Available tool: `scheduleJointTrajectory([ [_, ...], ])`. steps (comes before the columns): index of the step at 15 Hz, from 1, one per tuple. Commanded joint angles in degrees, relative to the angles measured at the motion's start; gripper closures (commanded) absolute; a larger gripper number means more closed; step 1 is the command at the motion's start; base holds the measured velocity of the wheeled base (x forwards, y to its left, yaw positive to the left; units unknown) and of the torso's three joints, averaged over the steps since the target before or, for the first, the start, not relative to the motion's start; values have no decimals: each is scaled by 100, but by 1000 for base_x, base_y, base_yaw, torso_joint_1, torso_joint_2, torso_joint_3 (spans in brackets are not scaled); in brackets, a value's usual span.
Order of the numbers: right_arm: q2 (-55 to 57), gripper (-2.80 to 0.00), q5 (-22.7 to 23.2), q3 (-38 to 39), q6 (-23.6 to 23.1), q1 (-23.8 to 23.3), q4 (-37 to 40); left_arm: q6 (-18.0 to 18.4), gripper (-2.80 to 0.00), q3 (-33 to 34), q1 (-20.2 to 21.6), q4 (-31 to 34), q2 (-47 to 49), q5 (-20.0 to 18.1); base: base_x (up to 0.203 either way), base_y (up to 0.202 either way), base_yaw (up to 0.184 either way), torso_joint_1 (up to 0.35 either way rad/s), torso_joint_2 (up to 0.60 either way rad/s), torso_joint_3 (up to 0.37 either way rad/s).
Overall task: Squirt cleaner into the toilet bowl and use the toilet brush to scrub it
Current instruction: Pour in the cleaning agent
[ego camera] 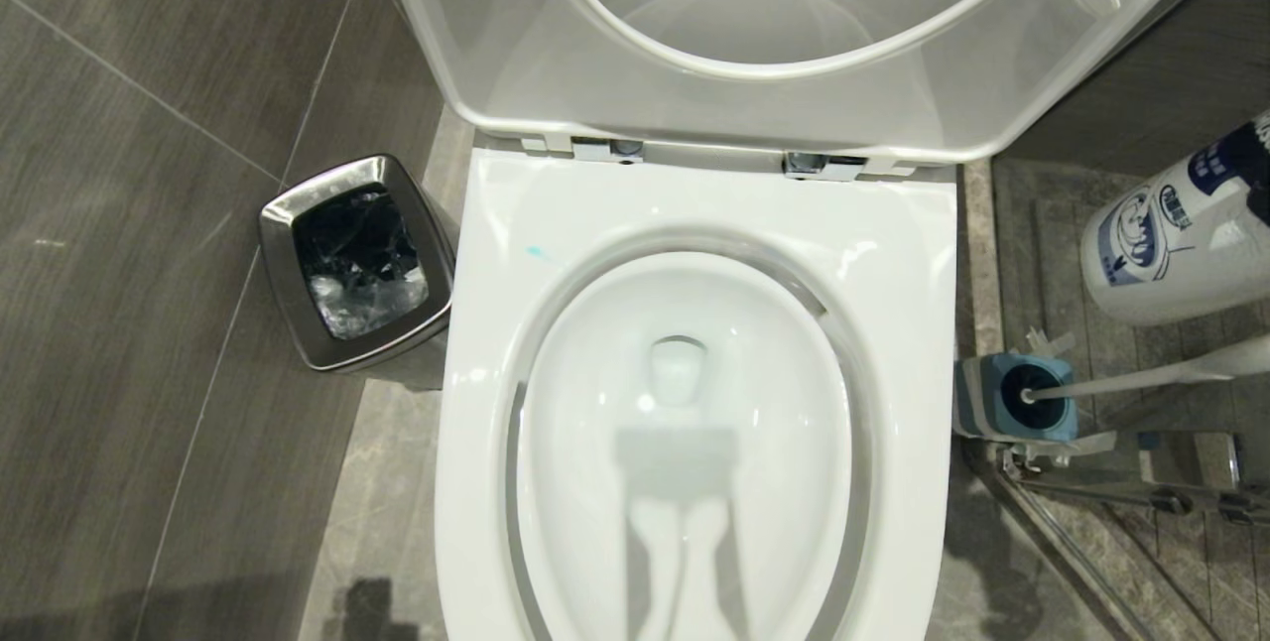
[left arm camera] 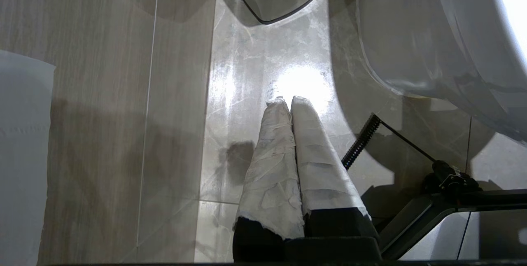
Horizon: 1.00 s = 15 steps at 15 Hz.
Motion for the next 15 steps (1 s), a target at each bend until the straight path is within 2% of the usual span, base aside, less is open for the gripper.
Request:
scheduleJointTrajectory([
  [1, -83, 0, 81, -427, -1, 43, 612, 0, 0, -1, 2, 2, -3, 0, 0, 0, 0, 0, 0, 0],
  [5, -113, 0, 253, -307, -53, 368, 879, 0, 0, -1, 2, 0, -3, 0, 0, 0, 0, 0, 0, 0],
  [8, -157, 0, 238, -85, -592, 911, 941, 0, 0, -1, 2, 2, -3, 0, 0, 0, 0, 0, 0, 0],
  [10, -161, 0, 277, -59, -706, 939, 990, 0, 0, -1, 2, 2, -3, 0, 0, 0, 0, 0, 0, 0],
  [15, -437, 0, 256, 27, -1323, 939, 1076, 0, 0, -1, 2, 2, -3, 0, 0, 0, 0, 0, 0, 0],
])
